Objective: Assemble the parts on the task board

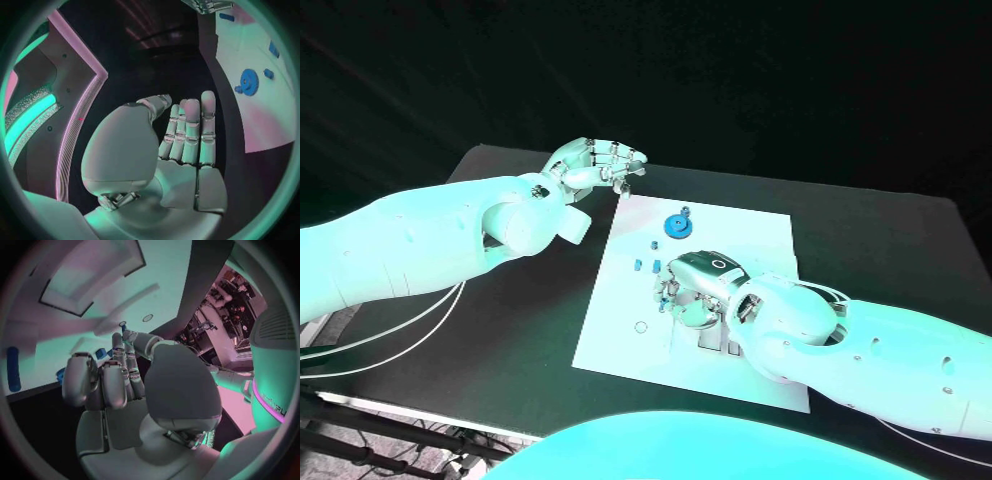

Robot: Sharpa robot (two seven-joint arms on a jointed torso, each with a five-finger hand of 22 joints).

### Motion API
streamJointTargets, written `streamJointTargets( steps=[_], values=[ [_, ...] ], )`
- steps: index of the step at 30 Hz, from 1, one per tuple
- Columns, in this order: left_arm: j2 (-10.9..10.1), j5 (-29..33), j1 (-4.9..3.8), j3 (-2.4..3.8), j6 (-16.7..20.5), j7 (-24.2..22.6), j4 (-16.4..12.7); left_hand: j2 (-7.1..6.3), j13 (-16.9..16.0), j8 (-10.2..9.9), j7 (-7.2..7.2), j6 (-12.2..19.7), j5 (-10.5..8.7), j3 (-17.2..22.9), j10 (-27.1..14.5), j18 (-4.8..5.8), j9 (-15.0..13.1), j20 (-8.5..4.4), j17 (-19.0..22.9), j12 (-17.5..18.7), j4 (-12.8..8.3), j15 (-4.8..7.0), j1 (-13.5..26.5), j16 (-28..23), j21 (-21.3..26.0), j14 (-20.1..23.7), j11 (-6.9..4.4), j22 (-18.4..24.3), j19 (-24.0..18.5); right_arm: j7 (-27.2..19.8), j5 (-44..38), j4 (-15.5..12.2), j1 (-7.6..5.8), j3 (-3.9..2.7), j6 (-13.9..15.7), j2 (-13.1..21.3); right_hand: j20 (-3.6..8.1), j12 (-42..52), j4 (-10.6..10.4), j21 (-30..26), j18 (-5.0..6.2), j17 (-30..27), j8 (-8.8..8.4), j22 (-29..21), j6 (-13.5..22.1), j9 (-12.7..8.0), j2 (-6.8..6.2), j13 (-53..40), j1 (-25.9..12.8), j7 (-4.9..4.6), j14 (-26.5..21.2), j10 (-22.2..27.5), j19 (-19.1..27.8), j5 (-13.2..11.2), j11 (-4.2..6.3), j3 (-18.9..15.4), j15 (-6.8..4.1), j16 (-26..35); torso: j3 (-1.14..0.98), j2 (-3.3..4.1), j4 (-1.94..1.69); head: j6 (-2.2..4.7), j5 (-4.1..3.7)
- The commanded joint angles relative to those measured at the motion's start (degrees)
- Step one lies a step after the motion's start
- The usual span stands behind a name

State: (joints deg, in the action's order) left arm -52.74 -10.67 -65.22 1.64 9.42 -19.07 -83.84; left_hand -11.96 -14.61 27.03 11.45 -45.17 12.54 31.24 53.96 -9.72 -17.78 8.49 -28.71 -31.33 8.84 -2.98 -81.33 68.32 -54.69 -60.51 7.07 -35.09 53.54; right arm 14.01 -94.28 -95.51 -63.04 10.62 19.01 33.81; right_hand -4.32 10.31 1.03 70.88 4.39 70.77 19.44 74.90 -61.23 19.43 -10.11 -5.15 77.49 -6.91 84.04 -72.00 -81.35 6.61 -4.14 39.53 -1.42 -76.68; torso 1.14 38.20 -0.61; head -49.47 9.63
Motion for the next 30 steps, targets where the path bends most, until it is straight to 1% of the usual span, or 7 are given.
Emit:
streamJointTargets(
  steps=[1, 17, 21, 30],
  values=[
    [0.15, -0.21, -0.05, 0.04, -1.16, -0.56, -0.03, -0.33, 0.07, 0.31, 0.22, 0.44, 0.18, -0.13, -0.39, -0.85, 0.03, -0.02, -0.07, -0.29, -0.12, -0.04, -0.39, 0.19, 0.25, 0.35, 0.18, 0.07, 0.24, -0.04, -0.94, 0.07, 0.12, 0.02, -1.15, -0.1, 0.01, 0.24, -0.03, 0.11, -0.37, -0.05, 0.13, 7.23, -0.17, 0.02, 0.8, -0.04, -0.01, -0.01, 2.69, -1.68, -0.52, 0.23, 1.41, 0.37, -0.23, 0.05, -0.04, 0.0, 0.06, -0.05, -0.01],
    [0.19, -0.32, -0.05, 0.04, -1.41, -0.36, 0.07, -0.42, 0.09, 0.34, 0.26, 0.52, 0.14, -0.22, -0.47, -0.83, 0.05, 0.01, -0.08, -0.36, -0.03, -0.09, -0.27, 0.17, 0.31, 0.43, 0.22, 0.1, 0.19, 0.13, -0.96, 0.47, 0.4, 0.08, -1.67, -0.31, 0.01, 0.24, -0.03, 0.11, -0.37, -0.05, 0.13, 7.23, -0.17, 0.02, 0.8, -0.04, -0.01, -0.01, 2.69, -1.68, -0.52, 0.23, 1.41, 0.37, -0.23, 0.05, -0.07, 0.02, 0.0, -0.16, 0.21],
    [0.19, -0.34, -0.05, 0.04, -1.44, -0.32, 0.08, -0.42, 0.09, 0.34, 0.26, 0.52, 0.14, -0.22, -0.47, -0.83, 0.05, 0.01, -0.08, -0.36, -0.03, -0.09, -0.27, 0.17, 0.31, 0.43, 0.22, 0.1, 0.19, 0.27, -1.0, 0.65, 0.47, 0.1, -1.82, -0.45, 0.01, 0.24, -0.03, 0.11, -0.37, -0.05, 0.13, 7.23, -0.17, 0.02, 0.8, -0.04, -0.01, -0.01, 2.69, -1.68, -0.52, 0.23, 1.41, 0.37, -0.23, 0.05, -0.04, 0.02, 0.03, -0.28, 0.26],
    [0.15, -0.47, -0.05, 0.04, -1.72, -0.23, 0.04, -0.47, 0.11, 0.39, 0.27, 0.56, 0.1, -0.28, -0.52, -0.83, 0.06, 0.05, -0.09, -0.43, 0.03, -0.12, -0.21, 0.17, 0.37, 0.49, 0.23, 0.14, 0.15, 0.98, -1.8, 1.23, 0.74, 0.27, -2.49, -1.07, 0.0, 0.11, 0.04, 0.15, -0.38, 0.02, 0.12, 7.3, -0.08, 0.11, 0.76, -0.07, -0.2, -0.06, 2.7, -1.68, -0.52, 0.17, 1.38, 0.44, -0.2, -0.06, -0.02, 0.0, 0.01, -0.17, 0.35]
  ],
)
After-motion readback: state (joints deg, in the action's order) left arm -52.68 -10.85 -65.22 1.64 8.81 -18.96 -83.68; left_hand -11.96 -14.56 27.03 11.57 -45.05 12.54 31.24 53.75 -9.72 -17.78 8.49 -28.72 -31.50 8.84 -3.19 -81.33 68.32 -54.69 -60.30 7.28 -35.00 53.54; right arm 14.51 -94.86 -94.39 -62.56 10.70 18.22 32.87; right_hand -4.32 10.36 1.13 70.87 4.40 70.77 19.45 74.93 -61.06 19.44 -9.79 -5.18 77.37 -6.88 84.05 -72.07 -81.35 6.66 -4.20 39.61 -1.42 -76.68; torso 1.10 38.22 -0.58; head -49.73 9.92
